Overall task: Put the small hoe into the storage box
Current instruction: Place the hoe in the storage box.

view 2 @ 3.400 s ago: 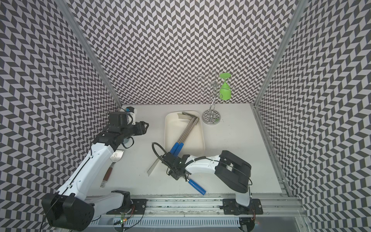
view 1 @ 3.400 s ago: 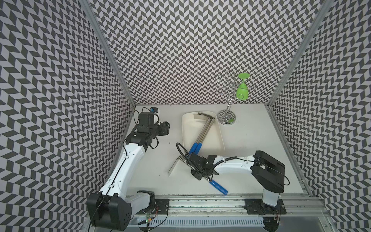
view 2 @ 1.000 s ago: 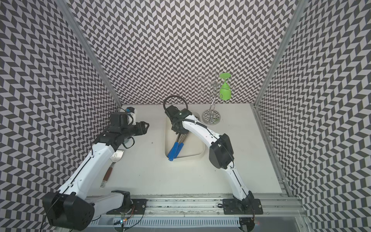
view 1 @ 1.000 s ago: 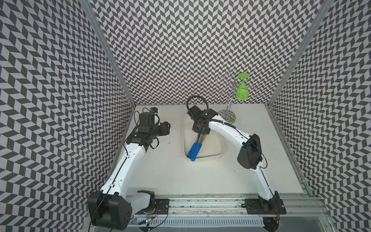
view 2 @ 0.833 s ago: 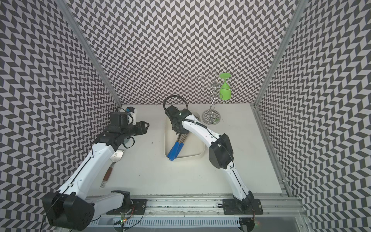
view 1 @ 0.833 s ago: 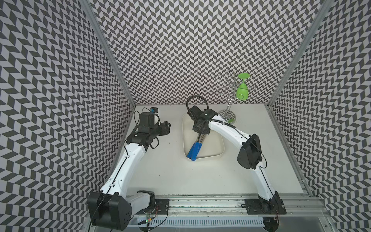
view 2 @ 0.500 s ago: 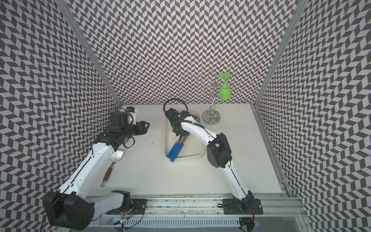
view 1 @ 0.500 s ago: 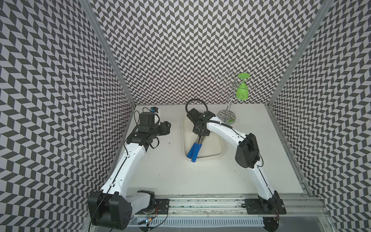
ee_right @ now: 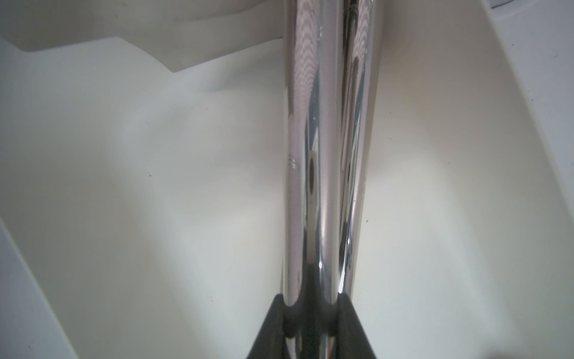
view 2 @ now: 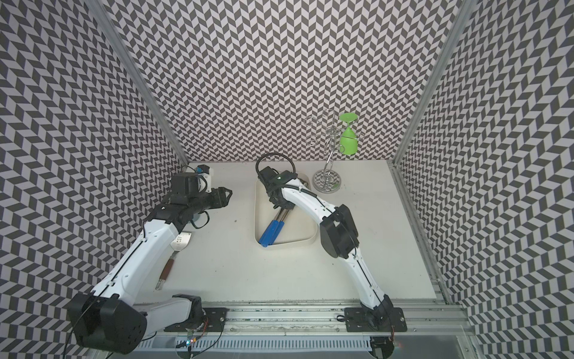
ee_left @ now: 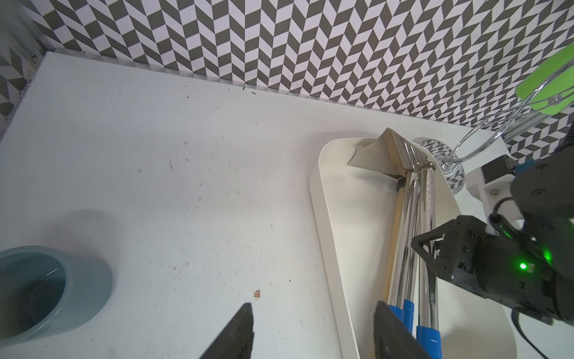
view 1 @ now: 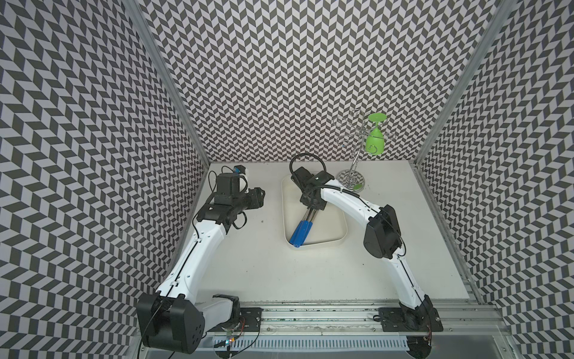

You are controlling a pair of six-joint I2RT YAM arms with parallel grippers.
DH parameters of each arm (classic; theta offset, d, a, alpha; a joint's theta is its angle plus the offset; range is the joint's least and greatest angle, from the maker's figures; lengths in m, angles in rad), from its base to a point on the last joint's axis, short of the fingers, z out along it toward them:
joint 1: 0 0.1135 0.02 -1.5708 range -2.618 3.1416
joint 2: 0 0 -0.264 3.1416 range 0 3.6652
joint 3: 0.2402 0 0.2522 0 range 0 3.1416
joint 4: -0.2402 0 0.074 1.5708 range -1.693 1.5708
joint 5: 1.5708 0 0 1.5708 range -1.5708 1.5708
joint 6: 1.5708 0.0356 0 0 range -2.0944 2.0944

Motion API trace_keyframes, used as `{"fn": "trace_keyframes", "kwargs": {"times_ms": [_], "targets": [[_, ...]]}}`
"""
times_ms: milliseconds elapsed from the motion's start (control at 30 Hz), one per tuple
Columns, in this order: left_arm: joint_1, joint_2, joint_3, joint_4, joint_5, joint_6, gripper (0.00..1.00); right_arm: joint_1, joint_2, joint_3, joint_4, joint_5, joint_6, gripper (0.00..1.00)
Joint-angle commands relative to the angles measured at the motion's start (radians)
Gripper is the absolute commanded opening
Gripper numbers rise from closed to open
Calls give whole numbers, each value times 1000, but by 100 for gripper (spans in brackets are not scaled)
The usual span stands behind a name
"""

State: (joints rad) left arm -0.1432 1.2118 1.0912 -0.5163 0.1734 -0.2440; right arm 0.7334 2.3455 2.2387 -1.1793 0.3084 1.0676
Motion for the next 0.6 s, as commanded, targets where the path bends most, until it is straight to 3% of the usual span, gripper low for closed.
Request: {"fn": "trace_keyframes", "kwargs": {"times_ms": [0,333,567], "targets": [[5,2,-10,27,9,2,62,-3,17,10,22,65,35,0],[4,3,-16,35,12,-1,62,-3,34,11,16,72,24,6],[4,4,-17,35,13,-1,62,-3,35,18,25,70,32,17]]}}
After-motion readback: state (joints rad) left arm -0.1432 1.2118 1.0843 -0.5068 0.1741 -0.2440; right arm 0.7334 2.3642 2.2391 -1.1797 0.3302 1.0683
